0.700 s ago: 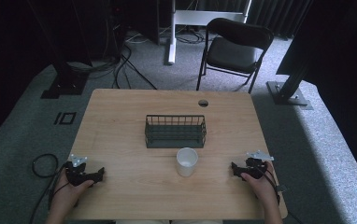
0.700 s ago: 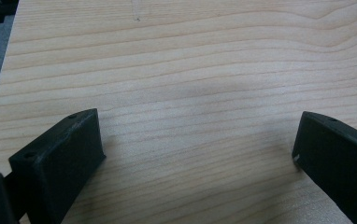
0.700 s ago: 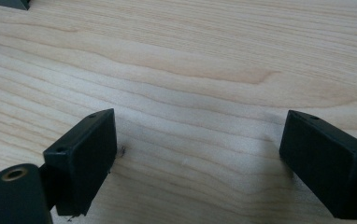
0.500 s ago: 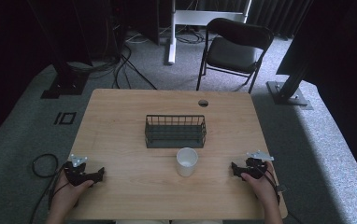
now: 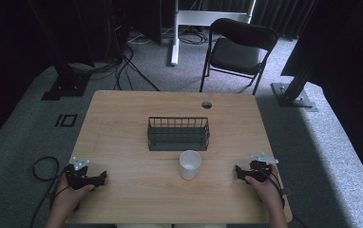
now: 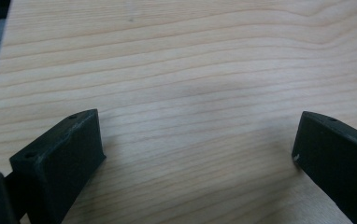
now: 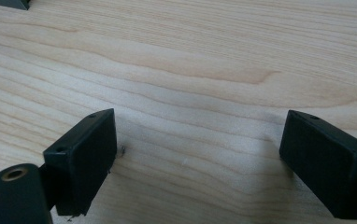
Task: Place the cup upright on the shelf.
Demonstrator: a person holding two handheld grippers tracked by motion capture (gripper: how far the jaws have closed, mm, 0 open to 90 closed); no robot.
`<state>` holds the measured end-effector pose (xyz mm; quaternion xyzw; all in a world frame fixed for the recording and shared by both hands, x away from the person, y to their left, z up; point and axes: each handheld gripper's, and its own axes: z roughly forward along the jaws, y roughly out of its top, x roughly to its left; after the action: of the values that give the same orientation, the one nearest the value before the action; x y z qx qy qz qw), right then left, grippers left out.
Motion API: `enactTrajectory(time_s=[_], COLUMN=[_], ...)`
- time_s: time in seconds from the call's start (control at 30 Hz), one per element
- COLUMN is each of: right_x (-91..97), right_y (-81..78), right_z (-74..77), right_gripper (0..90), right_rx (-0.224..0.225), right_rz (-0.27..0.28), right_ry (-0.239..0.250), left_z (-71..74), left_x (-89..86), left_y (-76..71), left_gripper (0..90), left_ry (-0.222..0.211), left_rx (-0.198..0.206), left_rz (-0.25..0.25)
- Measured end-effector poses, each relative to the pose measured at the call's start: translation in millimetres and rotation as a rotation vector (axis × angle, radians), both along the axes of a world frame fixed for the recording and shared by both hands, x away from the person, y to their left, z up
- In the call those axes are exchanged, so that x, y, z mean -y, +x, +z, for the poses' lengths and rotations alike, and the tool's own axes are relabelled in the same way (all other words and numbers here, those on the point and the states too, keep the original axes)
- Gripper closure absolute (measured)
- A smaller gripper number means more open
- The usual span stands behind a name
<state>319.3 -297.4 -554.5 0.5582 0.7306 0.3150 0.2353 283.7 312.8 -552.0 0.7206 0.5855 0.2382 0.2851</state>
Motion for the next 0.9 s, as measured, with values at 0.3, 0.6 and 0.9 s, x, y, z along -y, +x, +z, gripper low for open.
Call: enactTrajectory(time_s=[0.3,0.6,0.9], right_x=[0.0,0.0,0.0], right_y=[0.0,0.0,0.0], right_z=[0.0,0.0,0.0], right_gripper=[10.7,10.7,10.7], right_rx=[0.0,0.0,0.0], right_rz=[0.0,0.0,0.0], right_ry=[0.0,0.0,0.0], left_z=[0.3,2.0,6.2], left_x=[2.9,6.4,23.5], left_y=[-3.9,-4.2,-2.2], left_gripper=[2.2,2.6,2.6], left_ry=[0.024,0.034,0.016], left_rx=[0.017,0.03,0.065], left_rz=[-0.066,-0.097,-0.186])
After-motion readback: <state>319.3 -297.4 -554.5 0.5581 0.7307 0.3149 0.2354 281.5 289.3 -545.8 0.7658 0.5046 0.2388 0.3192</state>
